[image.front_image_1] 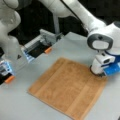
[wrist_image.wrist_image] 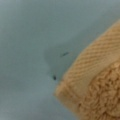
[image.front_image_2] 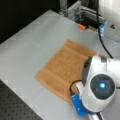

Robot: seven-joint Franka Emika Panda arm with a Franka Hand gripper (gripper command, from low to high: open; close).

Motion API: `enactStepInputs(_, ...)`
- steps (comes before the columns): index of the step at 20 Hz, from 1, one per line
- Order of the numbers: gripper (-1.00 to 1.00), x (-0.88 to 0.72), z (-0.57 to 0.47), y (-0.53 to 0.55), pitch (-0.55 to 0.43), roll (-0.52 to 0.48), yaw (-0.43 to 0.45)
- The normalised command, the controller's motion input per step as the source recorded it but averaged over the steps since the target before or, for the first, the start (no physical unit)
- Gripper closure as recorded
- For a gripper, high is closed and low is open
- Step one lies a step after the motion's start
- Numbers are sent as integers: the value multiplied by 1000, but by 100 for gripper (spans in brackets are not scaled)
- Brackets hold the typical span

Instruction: Folding a towel twice

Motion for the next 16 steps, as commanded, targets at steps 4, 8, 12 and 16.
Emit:
enactStepInputs(4,-100,-133,-185,-45,-171,-97,136)
enactStepInputs(8,100,-173,-215,-64,-162,-118,137)
enactStepInputs(12,100,-199,-224,-81,-162,-109,142)
enactStepInputs(16,100,-219,-231,-100,-168,-87,152)
